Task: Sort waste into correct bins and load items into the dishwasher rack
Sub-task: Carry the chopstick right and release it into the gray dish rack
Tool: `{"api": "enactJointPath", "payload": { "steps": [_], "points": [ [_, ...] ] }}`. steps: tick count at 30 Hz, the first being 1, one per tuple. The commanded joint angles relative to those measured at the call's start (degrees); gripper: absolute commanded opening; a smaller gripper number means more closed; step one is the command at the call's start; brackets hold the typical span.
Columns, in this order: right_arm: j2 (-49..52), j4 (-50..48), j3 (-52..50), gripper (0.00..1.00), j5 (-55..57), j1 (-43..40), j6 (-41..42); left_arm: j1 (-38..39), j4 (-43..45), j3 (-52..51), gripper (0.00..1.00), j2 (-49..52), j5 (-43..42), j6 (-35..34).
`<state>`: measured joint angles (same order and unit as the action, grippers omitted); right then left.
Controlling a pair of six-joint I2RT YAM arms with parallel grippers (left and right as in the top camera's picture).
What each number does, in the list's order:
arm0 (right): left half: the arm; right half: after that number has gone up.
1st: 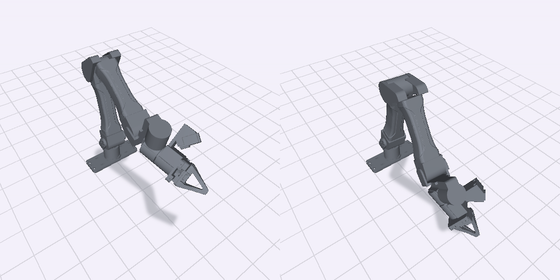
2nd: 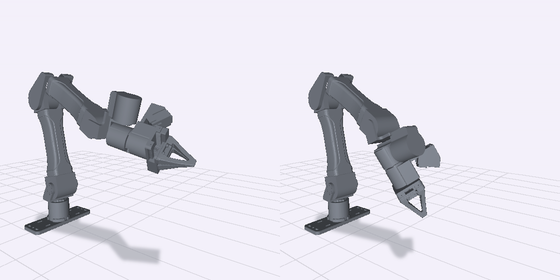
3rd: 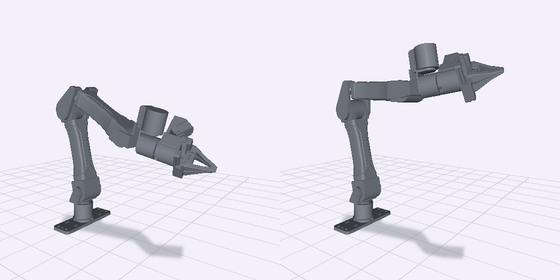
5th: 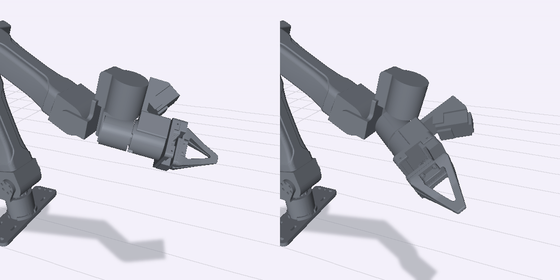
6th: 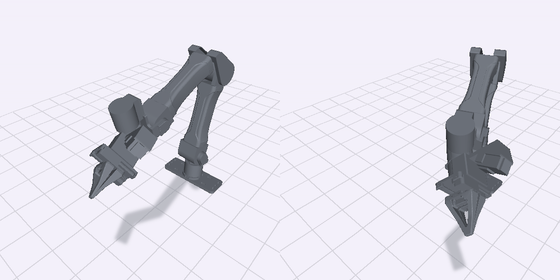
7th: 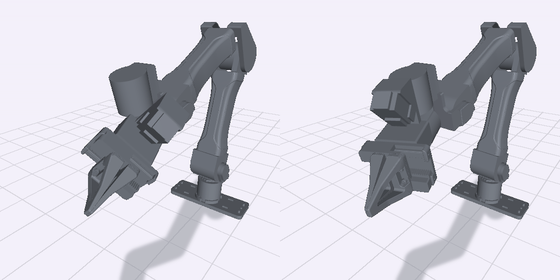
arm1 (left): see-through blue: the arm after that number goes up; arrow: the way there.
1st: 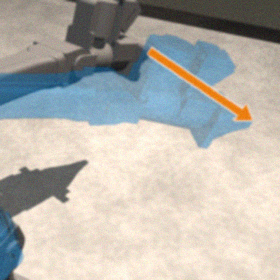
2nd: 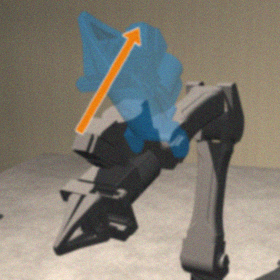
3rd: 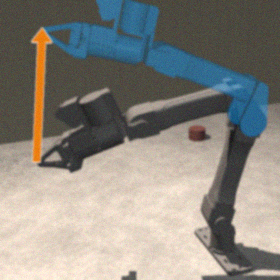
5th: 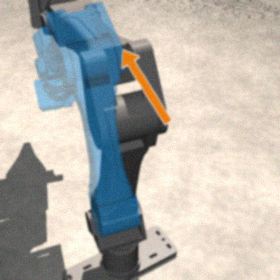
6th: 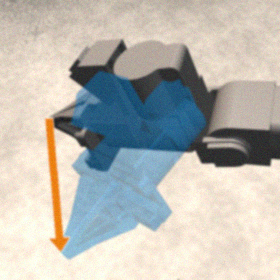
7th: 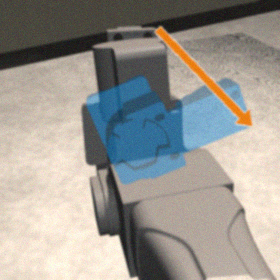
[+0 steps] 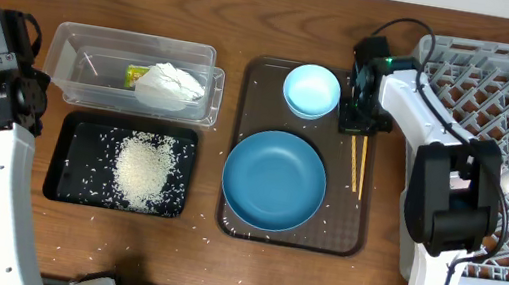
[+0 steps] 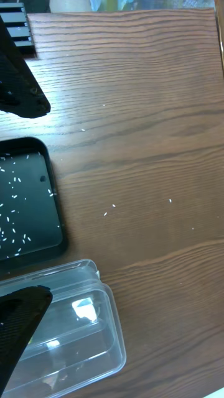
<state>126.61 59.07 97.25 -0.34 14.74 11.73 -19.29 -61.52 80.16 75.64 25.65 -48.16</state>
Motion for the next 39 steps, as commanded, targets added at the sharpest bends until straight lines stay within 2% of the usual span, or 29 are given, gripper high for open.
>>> {"api": "enactJointPath", "payload": {
  "steps": [1,7,14,19,22,28,39],
  "points": [
    [-1.25,2.32,6.05,0.01,-1.22,-1.31,0.90,-0.20,-0.17,0.20,0.89,0.07,0.48,-0.13],
    [-3.56,9.03,17.20,0.01,-1.20,-4.79,-1.38,-0.20,-0.17,0.20,0.89,0.07,0.50,-0.13],
    [-4.46,14.80,26.40,0.01,-1.22,-12.98,-6.25,-0.20,-0.17,0.20,0.89,0.07,0.50,-0.13],
    [-4.46,16.94,26.69,0.01,-1.70,-18.58,-12.00,-0.20,-0.17,0.20,0.89,0.07,0.50,-0.13],
    [-4.46,17.84,26.64,0.01,-5.79,-20.83,-17.57,-0.20,-0.17,0.20,0.89,0.07,0.50,-0.13],
    [-4.46,18.27,25.83,0.01,-12.33,-22.05,-24.98,-0.20,-0.17,0.20,0.89,0.07,0.50,-0.13],
    [-4.46,12.07,20.44,0.01,-13.11,-21.94,-22.93,-0.20,-0.17,0.20,0.89,0.07,0.50,-0.13]
  ]
}}
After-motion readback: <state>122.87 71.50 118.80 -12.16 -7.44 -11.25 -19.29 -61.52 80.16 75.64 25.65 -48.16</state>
